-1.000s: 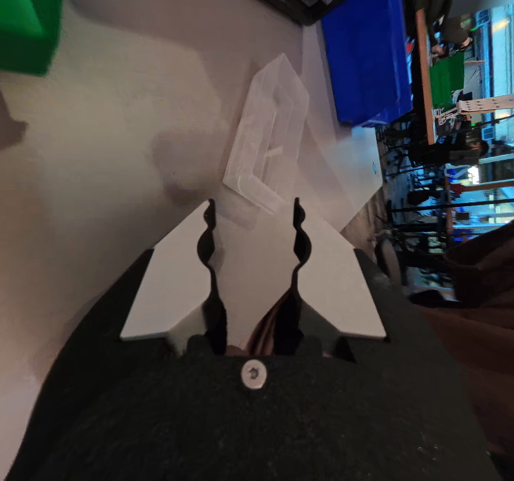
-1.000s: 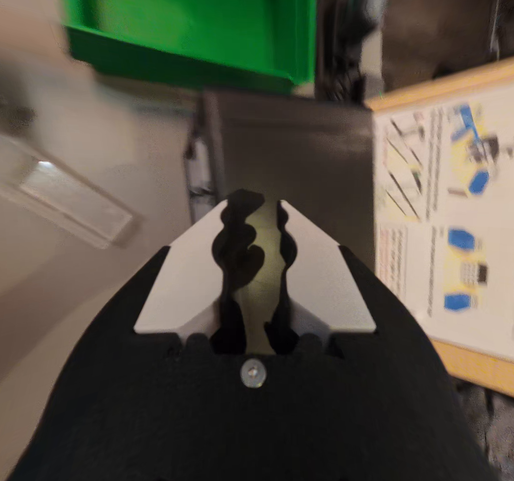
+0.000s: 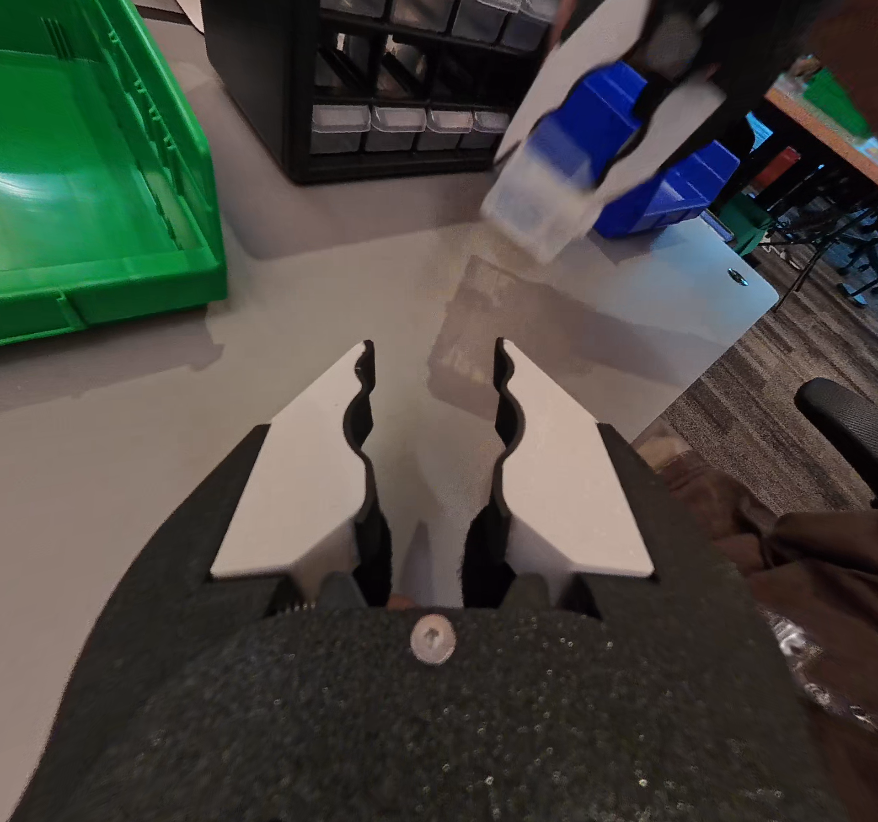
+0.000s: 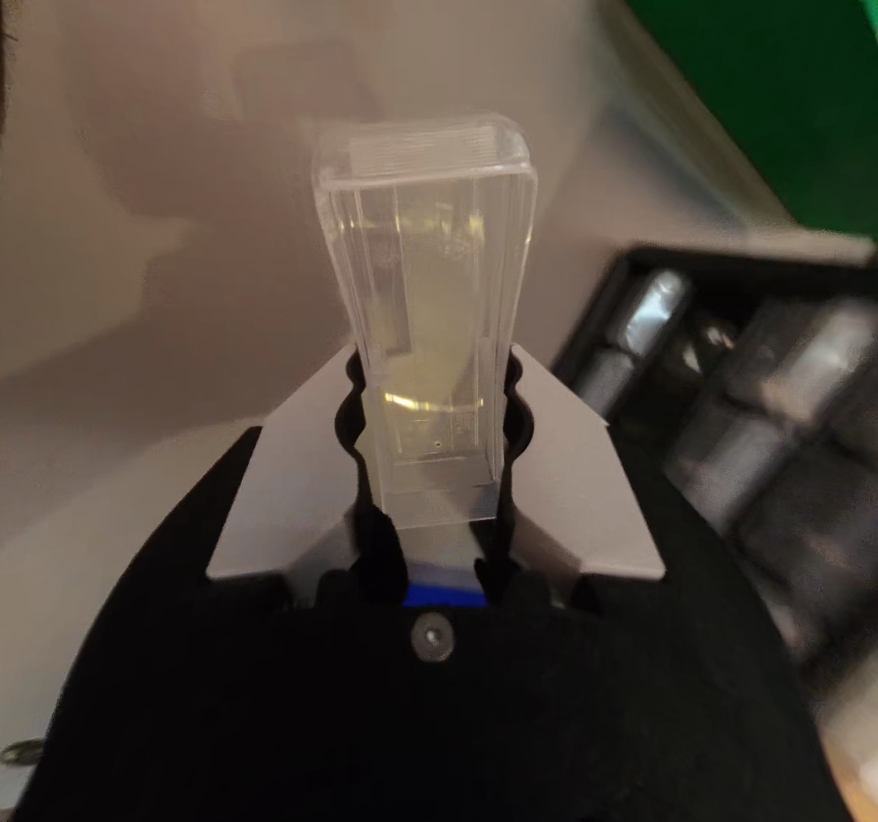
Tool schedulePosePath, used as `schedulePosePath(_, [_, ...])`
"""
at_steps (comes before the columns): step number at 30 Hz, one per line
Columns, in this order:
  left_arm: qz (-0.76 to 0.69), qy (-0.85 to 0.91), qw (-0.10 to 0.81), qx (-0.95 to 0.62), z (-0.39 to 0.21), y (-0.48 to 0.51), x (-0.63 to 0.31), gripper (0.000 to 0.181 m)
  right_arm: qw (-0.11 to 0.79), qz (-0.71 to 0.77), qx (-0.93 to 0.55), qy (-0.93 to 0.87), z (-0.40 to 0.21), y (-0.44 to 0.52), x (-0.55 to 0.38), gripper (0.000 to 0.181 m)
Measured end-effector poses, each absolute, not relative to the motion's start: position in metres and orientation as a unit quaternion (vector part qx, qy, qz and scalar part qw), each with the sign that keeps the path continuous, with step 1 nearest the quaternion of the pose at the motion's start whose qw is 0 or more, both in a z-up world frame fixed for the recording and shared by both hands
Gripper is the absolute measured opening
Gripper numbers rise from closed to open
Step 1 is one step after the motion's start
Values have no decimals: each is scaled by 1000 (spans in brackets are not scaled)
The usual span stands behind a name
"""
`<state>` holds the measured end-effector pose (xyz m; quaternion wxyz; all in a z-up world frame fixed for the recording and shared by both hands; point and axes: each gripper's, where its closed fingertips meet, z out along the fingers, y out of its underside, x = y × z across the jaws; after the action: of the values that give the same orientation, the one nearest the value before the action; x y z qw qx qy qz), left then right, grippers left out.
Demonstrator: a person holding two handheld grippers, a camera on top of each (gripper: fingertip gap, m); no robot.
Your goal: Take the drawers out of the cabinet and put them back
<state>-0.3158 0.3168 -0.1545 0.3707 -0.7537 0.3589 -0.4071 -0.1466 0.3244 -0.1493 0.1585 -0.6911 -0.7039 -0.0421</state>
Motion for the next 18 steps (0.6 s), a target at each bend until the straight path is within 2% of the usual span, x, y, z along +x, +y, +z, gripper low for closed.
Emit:
schedulePosePath(5, [-410, 358, 367, -755, -155, 316, -311, 46, 237, -115, -776, -574, -51, 319, -17, 59])
schedulePosePath(8, [-409, 356, 379, -749, -152, 318, -308, 42, 227, -171, -836, -470, -35, 322, 94, 60])
schedulePosePath(12, [-400, 354, 393, -748, -151, 326, -304, 41, 143, -184, -885, -403, -87, 333, 204, 60])
schedulePosePath(15, [-393, 350, 405, -748, -149, 332, -302, 40, 99, -117, -910, -384, -142, 350, 227, 61])
schedulePosePath(18, [-398, 351, 418, -737, -142, 330, -301, 39, 47, -130, -904, -405, -180, 368, 253, 60])
